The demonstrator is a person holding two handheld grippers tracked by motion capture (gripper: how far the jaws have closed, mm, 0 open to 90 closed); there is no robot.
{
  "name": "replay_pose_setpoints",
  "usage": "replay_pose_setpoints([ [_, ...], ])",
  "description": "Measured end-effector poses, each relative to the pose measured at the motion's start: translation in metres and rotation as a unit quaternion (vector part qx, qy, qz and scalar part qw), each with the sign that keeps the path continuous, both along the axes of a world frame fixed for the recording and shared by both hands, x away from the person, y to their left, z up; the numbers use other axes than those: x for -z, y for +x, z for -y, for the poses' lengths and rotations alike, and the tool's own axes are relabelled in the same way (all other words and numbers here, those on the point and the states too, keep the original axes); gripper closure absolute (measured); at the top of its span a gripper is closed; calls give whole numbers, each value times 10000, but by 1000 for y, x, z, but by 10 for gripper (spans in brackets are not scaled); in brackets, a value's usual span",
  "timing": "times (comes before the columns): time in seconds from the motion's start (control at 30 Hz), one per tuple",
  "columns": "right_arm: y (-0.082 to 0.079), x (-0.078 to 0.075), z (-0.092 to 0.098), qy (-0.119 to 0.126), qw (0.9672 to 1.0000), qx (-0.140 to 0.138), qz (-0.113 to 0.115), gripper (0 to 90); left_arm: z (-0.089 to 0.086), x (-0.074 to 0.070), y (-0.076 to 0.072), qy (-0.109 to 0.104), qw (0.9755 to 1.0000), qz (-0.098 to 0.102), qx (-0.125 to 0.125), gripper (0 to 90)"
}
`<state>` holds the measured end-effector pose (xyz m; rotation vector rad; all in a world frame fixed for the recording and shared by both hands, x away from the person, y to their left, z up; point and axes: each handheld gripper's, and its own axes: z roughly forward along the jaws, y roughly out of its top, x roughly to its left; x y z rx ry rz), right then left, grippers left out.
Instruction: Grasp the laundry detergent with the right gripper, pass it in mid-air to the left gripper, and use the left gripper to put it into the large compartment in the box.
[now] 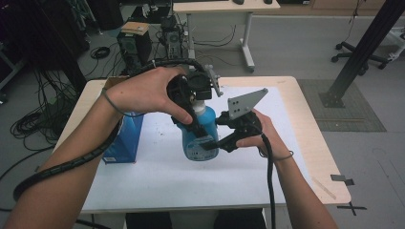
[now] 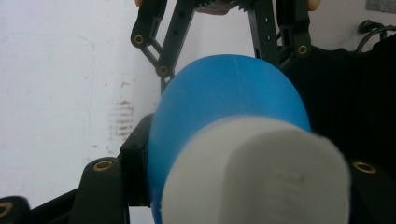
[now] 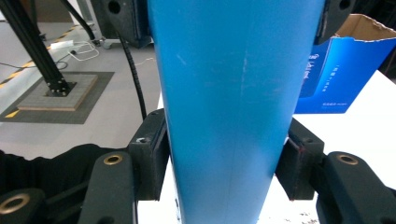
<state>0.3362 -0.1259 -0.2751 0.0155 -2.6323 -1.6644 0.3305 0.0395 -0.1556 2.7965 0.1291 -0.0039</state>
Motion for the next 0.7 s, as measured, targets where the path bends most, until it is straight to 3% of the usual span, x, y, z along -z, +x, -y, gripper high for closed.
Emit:
replay_pose_setpoints([
  [0.4,-2,1,-1,131,9999,32,-93,419,2,-4,-3,130,9999,71,36,379],
  [0.47,-2,1,-1,168,9997,77,-127,349,2,-4,-3,164,9998,83,28,378],
  [0.7,-1,4,-3,160,9996,157,-168,281,2,-5,-2,225,9997,79,6,378],
])
